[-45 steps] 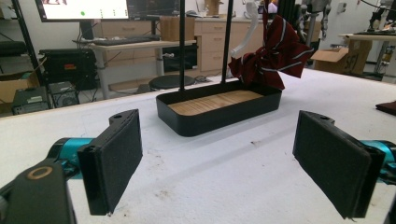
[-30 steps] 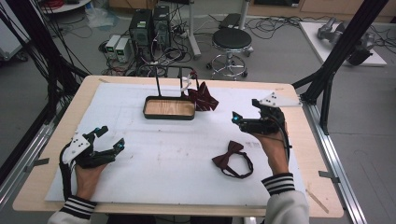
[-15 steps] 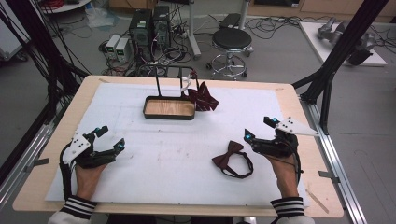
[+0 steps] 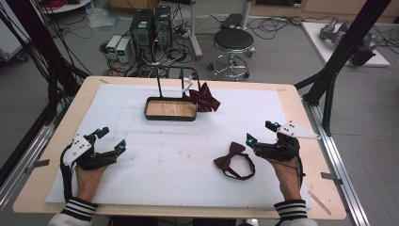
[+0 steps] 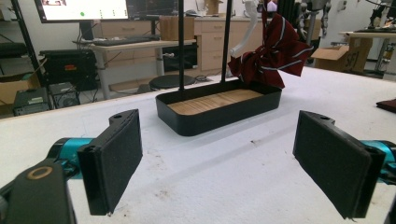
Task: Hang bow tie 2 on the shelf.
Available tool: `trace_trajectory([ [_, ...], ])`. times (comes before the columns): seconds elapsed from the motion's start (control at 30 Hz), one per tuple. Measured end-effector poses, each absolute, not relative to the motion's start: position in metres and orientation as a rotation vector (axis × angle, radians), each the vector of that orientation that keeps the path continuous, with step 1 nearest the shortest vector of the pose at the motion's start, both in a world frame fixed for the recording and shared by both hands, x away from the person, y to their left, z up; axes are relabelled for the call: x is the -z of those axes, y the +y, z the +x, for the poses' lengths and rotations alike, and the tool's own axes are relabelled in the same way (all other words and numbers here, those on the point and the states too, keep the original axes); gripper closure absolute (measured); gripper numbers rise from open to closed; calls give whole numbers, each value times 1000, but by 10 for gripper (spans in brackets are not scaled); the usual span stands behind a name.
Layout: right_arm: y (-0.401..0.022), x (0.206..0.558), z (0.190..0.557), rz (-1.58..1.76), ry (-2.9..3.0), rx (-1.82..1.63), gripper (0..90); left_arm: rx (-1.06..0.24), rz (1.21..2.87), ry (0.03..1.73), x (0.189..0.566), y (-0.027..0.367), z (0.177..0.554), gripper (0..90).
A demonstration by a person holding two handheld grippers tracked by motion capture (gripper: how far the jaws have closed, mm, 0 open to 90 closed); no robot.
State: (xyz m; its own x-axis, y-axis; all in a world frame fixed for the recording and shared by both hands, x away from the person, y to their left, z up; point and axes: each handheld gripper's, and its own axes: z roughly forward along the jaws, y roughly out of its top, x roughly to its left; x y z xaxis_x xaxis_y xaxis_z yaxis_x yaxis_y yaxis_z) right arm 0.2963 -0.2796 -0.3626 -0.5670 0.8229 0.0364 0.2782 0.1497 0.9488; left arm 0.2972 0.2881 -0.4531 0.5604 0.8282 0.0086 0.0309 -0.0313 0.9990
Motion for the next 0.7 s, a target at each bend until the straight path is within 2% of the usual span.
trace_trajectory([
  [0.7,-279,360,303,1026,2016,-1368,121,-758,1479,771,453,288,297,160],
])
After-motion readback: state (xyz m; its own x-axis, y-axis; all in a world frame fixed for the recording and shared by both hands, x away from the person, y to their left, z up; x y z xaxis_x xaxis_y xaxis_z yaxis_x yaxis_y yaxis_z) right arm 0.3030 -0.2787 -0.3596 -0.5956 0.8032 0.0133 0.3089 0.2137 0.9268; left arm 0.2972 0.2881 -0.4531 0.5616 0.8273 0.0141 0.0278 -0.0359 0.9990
